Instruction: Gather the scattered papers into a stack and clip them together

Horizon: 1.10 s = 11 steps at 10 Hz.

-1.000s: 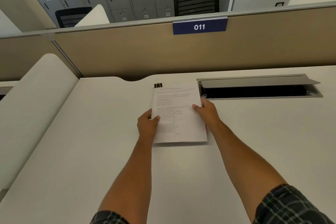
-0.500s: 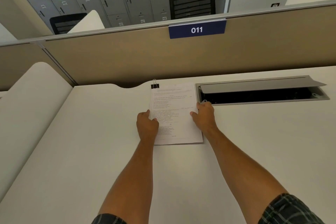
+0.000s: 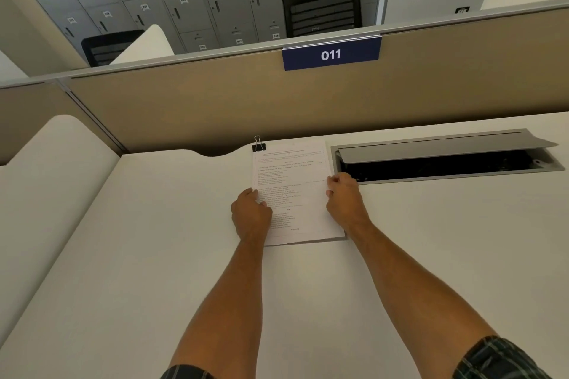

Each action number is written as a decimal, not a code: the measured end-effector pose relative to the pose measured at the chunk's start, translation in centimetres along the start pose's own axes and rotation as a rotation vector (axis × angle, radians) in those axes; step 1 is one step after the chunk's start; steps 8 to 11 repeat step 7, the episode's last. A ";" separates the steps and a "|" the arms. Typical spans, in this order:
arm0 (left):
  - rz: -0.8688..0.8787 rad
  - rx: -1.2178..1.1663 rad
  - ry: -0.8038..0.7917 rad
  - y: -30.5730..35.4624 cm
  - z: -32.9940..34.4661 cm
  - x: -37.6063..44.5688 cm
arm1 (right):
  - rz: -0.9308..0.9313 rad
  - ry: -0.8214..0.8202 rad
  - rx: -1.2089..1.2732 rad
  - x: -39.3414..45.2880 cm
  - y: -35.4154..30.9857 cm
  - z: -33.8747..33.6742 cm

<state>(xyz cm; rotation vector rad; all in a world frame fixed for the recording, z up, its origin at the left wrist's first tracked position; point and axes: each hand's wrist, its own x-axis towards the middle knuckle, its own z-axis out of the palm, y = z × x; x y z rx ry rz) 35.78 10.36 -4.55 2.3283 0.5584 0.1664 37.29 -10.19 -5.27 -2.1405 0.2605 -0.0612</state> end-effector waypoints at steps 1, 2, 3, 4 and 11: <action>0.007 0.044 -0.010 0.2 -0.3 0.0 | -0.165 -0.021 -0.254 -1.0 0.8 0.0; 0.057 0.102 -0.027 0.0 -0.5 -0.3 | -0.217 -0.026 -0.355 -1.6 1.0 -0.3; 0.100 0.140 -0.077 -0.3 -0.7 -0.5 | -0.207 -0.017 -0.390 -2.3 0.7 -0.1; 0.142 0.190 -0.157 -0.6 -1.1 -0.8 | -0.186 -0.010 -0.431 -3.3 0.6 0.4; 0.374 0.395 -0.065 -2.7 -3.0 -4.8 | -0.361 0.146 -0.561 -7.3 2.1 -2.0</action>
